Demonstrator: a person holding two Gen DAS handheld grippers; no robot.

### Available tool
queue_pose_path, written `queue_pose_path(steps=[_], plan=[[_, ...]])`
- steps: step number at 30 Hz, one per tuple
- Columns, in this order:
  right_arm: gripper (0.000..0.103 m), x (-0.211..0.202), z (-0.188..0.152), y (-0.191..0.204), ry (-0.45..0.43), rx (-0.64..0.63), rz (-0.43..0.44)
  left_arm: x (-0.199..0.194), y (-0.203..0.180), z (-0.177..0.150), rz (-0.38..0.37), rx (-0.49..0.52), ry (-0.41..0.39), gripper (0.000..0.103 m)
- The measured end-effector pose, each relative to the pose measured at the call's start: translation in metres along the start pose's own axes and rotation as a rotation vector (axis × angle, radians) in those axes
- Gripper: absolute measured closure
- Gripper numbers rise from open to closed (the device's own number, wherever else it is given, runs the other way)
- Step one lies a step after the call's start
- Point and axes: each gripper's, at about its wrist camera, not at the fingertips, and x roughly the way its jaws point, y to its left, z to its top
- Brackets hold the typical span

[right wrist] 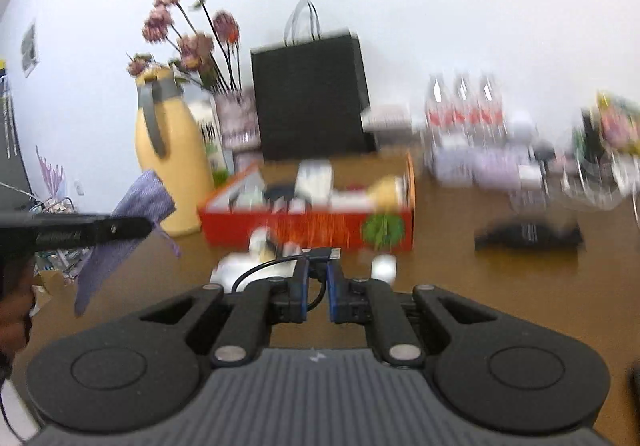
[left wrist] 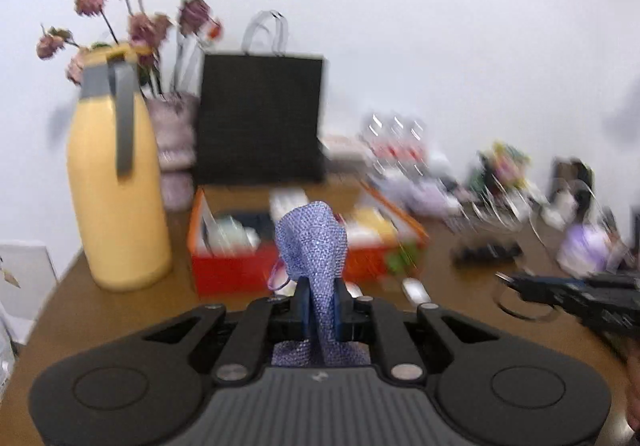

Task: Organize objects
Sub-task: 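Carry the pouch and cable into the red box and open both tools, then withdraw both tools from the box back over the table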

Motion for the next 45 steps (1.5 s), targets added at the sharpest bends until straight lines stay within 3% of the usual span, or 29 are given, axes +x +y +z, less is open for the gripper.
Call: queue_pose_path(steps=[3, 8, 9, 11, 12, 13, 15, 18, 21, 26, 28, 29, 33, 35, 37, 39, 43, 45], plan=[[0.093, 0.040, 0.039, -0.018, -0.013, 0.012, 0.020, 0.057, 0.023, 0.037, 0.043, -0.032, 0.049, 0.094], [0.093, 0.153, 0.102, -0.050, 0.025, 0.043, -0.005, 0.165, 0.042, 0.087, 0.129, -0.049, 0.135, 0.092], [0.093, 0.177, 0.110, -0.055, 0.042, 0.057, -0.011, 0.181, 0.046, 0.092, 0.141, -0.072, 0.143, 0.088], [0.093, 0.231, 0.125, -0.064, 0.098, 0.074, -0.045, 0.215, 0.053, 0.098, 0.147, -0.156, 0.154, 0.070], [0.092, 0.258, 0.129, -0.068, 0.126, 0.082, -0.071, 0.228, 0.057, 0.099, 0.137, -0.175, 0.163, 0.046], [0.081, 0.281, 0.131, -0.073, 0.135, 0.089, -0.121, 0.239, 0.059, 0.098, 0.133, -0.186, 0.166, 0.027], [0.065, 0.316, 0.127, -0.080, 0.171, 0.083, -0.212, 0.256, 0.059, 0.095, 0.152, -0.162, 0.144, 0.023], [0.064, 0.336, 0.113, -0.087, 0.190, 0.095, -0.215, 0.269, 0.061, 0.090, 0.159, -0.099, 0.155, 0.023], [0.049, 0.332, 0.100, -0.091, 0.179, 0.125, -0.182, 0.274, 0.065, 0.083, 0.174, -0.068, 0.161, 0.025], [0.041, 0.298, 0.107, -0.090, 0.134, 0.142, -0.146, 0.258, 0.062, 0.085, 0.191, -0.070, 0.153, 0.025], [0.020, 0.278, 0.110, -0.084, 0.124, 0.110, -0.125, 0.236, 0.055, 0.087, 0.199, -0.061, 0.130, 0.024], [0.016, 0.267, 0.109, -0.079, 0.130, 0.080, -0.104, 0.220, 0.050, 0.088, 0.203, -0.057, 0.106, 0.024], [0.016, 0.207, 0.084, -0.053, 0.153, -0.032, -0.069, 0.142, 0.027, 0.076, 0.229, -0.045, 0.008, 0.012], [0.015, 0.168, 0.068, -0.039, 0.127, -0.057, -0.065, 0.101, 0.018, 0.060, 0.193, -0.039, 0.007, 0.011], [0.004, 0.121, 0.046, -0.024, 0.095, -0.066, -0.025, 0.064, 0.009, 0.036, 0.133, -0.020, 0.018, 0.009], [0.002, 0.084, 0.023, -0.011, 0.082, -0.083, 0.012, 0.028, -0.001, 0.006, 0.104, -0.015, 0.024, 0.006], [0.002, 0.022, -0.025, 0.016, 0.153, -0.109, 0.032, -0.023, -0.028, -0.051, 0.093, 0.050, 0.091, 0.006], [0.001, -0.006, -0.044, 0.025, 0.174, -0.116, 0.056, -0.048, -0.037, -0.073, 0.052, 0.071, 0.114, 0.006]])
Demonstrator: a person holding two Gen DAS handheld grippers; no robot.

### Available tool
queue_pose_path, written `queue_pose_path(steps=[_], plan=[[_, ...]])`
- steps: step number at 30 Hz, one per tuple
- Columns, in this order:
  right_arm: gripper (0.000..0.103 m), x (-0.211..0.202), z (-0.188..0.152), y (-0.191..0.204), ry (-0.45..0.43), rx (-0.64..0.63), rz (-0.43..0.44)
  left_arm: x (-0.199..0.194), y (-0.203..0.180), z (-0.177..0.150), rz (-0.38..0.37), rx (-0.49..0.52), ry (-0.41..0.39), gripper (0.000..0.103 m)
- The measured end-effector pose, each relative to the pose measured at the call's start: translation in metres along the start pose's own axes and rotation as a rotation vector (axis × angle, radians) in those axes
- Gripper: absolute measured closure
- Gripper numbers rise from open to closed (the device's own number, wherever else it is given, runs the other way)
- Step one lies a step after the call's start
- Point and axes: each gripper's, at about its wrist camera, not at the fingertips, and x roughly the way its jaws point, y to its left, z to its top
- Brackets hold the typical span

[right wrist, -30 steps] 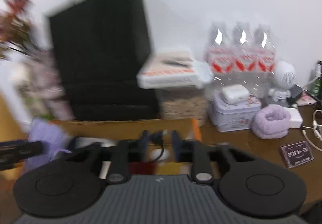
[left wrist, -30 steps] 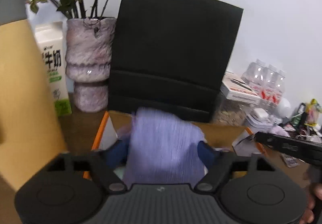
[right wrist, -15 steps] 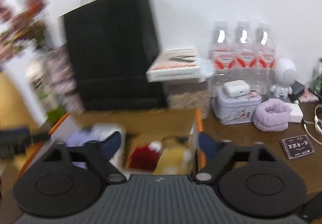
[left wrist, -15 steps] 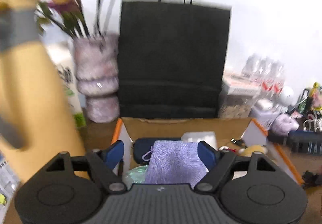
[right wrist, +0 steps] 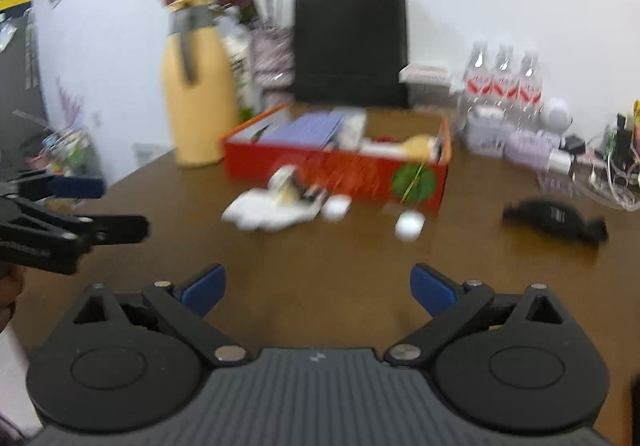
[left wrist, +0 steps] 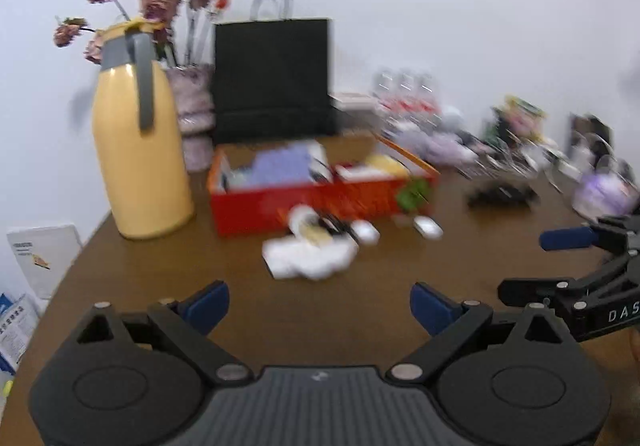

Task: Organize objects
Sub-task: 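Withdraw both tools from the box back over the table, then grasp the beige soap bar with the left tool while the right tool grasps the coiled black cable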

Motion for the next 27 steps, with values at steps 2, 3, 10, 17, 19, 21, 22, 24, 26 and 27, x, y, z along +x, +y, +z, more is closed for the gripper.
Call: queue_pose_path(steps=[2, 3, 10, 17, 19, 21, 22, 24, 26, 27], plan=[[0.001, -0.024, -0.018, 0.008, 0.027, -0.027, 0.025, -0.016, -0.002, -0.016, -0.022, -0.020, 0.029, 0.006], [0.000, -0.036, -0.024, 0.011, 0.038, -0.048, 0.022, -0.023, -0.003, -0.021, -0.028, -0.034, 0.042, 0.006], [0.000, -0.084, -0.031, 0.014, 0.000, -0.062, -0.046, -0.048, 0.000, -0.024, -0.022, -0.032, -0.009, 0.006], [0.000, -0.050, -0.018, 0.002, -0.042, -0.007, -0.123, -0.016, 0.017, -0.018, -0.007, -0.074, 0.017, 0.006], [0.003, -0.028, -0.010, -0.004, -0.043, 0.010, -0.133, -0.001, 0.025, -0.012, 0.003, -0.077, 0.012, 0.006], [0.009, -0.005, 0.003, -0.008, -0.043, 0.015, -0.131, 0.023, 0.036, 0.000, 0.002, -0.083, 0.003, 0.006], [0.015, 0.010, 0.011, -0.009, -0.044, 0.012, -0.117, 0.038, 0.041, 0.008, -0.010, -0.083, -0.004, 0.006], [0.025, 0.036, 0.028, -0.009, -0.056, -0.007, -0.067, 0.067, 0.049, 0.021, -0.054, -0.062, -0.011, 0.008], [0.031, 0.073, 0.046, -0.007, -0.045, -0.026, -0.037, 0.099, 0.054, 0.033, -0.077, -0.024, -0.013, 0.009], [0.036, 0.092, 0.054, -0.005, -0.033, -0.042, -0.027, 0.116, 0.056, 0.039, -0.079, -0.011, -0.003, 0.016]])
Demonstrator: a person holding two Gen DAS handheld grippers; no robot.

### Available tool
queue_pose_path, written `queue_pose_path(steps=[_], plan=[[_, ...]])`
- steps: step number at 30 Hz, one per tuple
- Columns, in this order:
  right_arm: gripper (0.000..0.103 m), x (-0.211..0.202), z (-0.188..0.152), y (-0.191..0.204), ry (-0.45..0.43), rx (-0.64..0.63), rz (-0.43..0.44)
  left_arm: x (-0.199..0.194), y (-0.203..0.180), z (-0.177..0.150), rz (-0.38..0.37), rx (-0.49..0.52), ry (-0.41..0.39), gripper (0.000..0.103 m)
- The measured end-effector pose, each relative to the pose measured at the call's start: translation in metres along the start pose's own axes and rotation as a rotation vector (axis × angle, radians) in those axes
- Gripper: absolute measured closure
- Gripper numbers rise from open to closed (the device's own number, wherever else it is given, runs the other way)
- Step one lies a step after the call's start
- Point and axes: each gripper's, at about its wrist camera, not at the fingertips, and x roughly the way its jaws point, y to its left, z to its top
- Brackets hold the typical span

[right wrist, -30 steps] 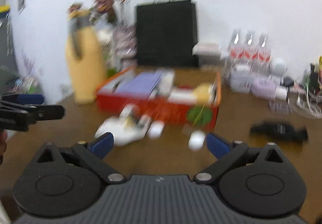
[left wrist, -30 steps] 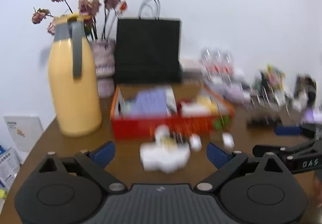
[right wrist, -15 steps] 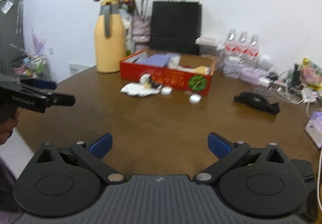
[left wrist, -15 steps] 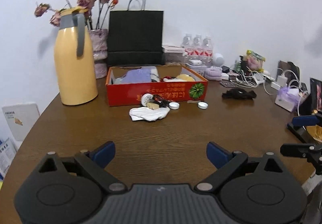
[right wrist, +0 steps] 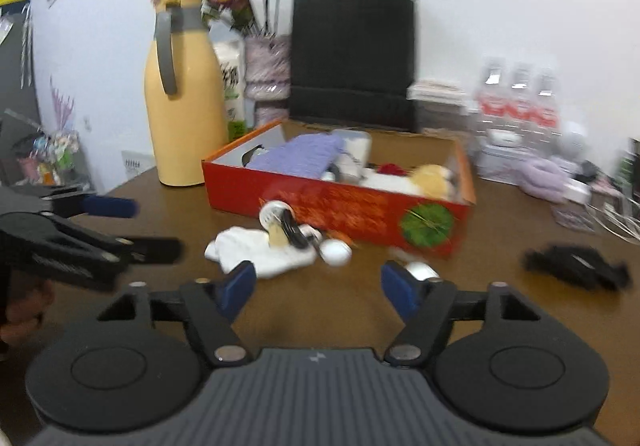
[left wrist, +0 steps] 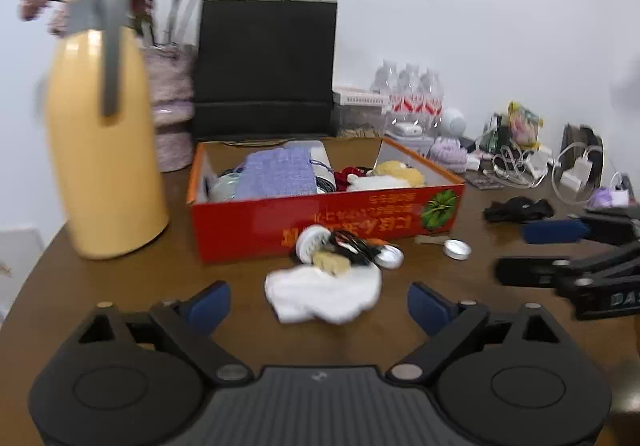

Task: Organize objects
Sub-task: 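Grasp the beige soap bar with the left tool while the right tool grasps the coiled black cable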

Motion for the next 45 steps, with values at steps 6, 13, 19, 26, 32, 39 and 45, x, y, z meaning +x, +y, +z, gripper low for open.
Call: queue_pose_path(steps=[6, 13, 19, 26, 32, 39, 45], plan=[[0.058, 0.104, 0.022, 0.017, 0.080, -0.115, 0.027, 0.074, 0.021, 0.022, 0.048, 0.039, 0.074, 0.049], [0.082, 0.089, 0.018, 0.001, 0.053, -0.007, 0.087, 0.085, 0.030, 0.015, -0.028, -0.004, 0.061, 0.048], [0.082, 0.042, -0.015, -0.055, 0.091, 0.308, 0.225, 0.078, 0.007, 0.008, -0.119, 0.058, 0.080, 0.047], [0.083, 0.036, -0.045, -0.073, 0.150, 0.371, 0.140, 0.080, -0.027, -0.001, -0.113, 0.136, 0.110, 0.048], [0.057, 0.019, -0.038, -0.047, 0.087, 0.173, 0.029, 0.087, -0.024, 0.002, -0.066, 0.027, 0.151, 0.083], [0.045, 0.044, -0.034, -0.020, 0.132, 0.007, -0.027, 0.033, -0.027, 0.004, -0.035, -0.058, 0.059, 0.084], [0.077, 0.033, -0.045, -0.012, 0.112, 0.032, -0.036, -0.020, -0.030, -0.014, -0.031, -0.121, 0.078, 0.084]])
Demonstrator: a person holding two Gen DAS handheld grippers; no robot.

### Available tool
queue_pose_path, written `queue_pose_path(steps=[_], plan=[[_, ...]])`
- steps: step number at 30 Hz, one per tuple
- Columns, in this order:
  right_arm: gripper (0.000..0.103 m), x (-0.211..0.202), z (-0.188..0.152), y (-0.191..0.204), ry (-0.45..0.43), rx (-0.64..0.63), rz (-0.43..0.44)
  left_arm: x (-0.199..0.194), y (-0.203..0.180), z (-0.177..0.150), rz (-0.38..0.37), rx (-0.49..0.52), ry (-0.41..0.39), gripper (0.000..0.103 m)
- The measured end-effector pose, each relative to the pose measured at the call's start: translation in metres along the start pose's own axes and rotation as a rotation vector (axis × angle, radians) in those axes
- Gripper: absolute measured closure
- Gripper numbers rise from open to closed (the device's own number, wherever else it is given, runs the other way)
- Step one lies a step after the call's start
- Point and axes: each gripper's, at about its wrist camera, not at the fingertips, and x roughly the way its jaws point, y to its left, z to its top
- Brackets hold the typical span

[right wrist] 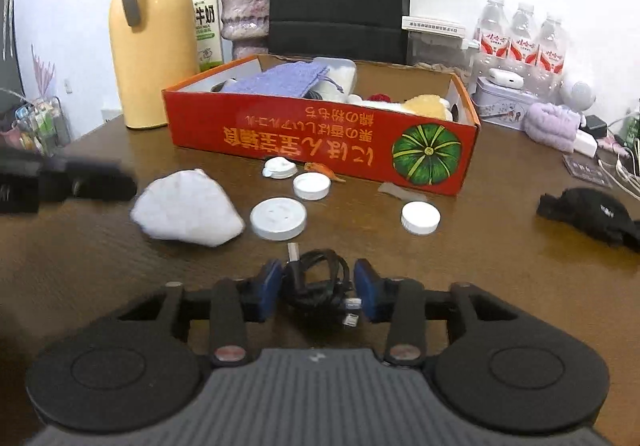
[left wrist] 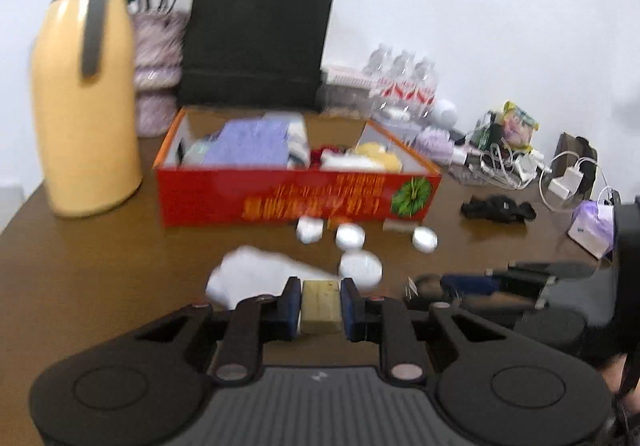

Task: Organize objects
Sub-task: 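Grasp the beige soap bar with the left tool while the right tool grasps the coiled black cable, then carry the soap bar and cable into the red box and open both tools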

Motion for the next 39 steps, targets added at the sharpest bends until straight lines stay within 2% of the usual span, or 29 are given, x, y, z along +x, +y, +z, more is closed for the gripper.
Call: queue_pose_path(steps=[2, 3, 6, 12, 17, 21, 23, 25, 27, 30, 32, 34, 35, 36, 37, 39], plan=[[0.077, -0.015, -0.005, 0.002, 0.000, 0.031, 0.027, -0.009, 0.001, -0.012, 0.009, -0.026, 0.029, 0.084], [0.082, -0.024, -0.010, 0.004, -0.008, 0.042, 0.036, -0.014, 0.001, -0.018, 0.009, -0.036, 0.042, 0.084], [0.082, -0.048, -0.027, 0.008, -0.009, 0.092, 0.037, -0.029, -0.002, -0.033, 0.003, -0.041, 0.056, 0.084], [0.082, -0.091, -0.045, 0.003, -0.050, 0.185, 0.023, -0.049, -0.011, -0.037, -0.020, -0.014, 0.021, 0.084], [0.082, -0.110, -0.020, -0.012, -0.141, 0.201, -0.007, -0.042, -0.019, -0.010, -0.054, 0.043, -0.040, 0.084], [0.082, -0.108, 0.032, -0.030, -0.229, 0.167, 0.003, -0.024, -0.020, 0.047, -0.105, 0.104, -0.115, 0.084], [0.082, -0.091, 0.066, -0.040, -0.255, 0.157, 0.019, -0.003, -0.019, 0.080, -0.134, 0.099, -0.127, 0.084], [0.082, -0.059, 0.103, -0.052, -0.242, 0.165, 0.046, 0.031, -0.016, 0.109, -0.156, 0.068, -0.099, 0.084], [0.082, -0.020, 0.135, -0.070, -0.227, 0.207, 0.063, 0.072, -0.015, 0.132, -0.128, 0.055, -0.071, 0.084], [0.082, 0.031, 0.161, -0.088, -0.223, 0.289, 0.045, 0.123, -0.008, 0.145, -0.047, 0.026, -0.047, 0.084], [0.082, 0.064, 0.172, -0.097, -0.211, 0.331, 0.060, 0.149, -0.003, 0.145, -0.088, -0.015, -0.011, 0.083], [0.080, 0.094, 0.183, -0.102, -0.204, 0.326, 0.037, 0.169, -0.003, 0.148, -0.101, 0.022, 0.035, 0.083], [0.079, 0.110, 0.189, -0.105, -0.201, 0.326, 0.019, 0.174, -0.003, 0.149, -0.095, 0.034, 0.024, 0.083], [0.067, 0.127, 0.193, -0.109, -0.201, 0.335, -0.008, 0.176, 0.000, 0.150, -0.096, 0.026, 0.017, 0.074], [0.047, 0.139, 0.193, -0.112, -0.195, 0.349, -0.042, 0.179, 0.004, 0.150, -0.103, 0.018, 0.025, 0.063], [0.041, 0.152, 0.188, -0.116, -0.175, 0.358, -0.081, 0.180, 0.013, 0.150, -0.106, -0.012, 0.033, 0.059]])
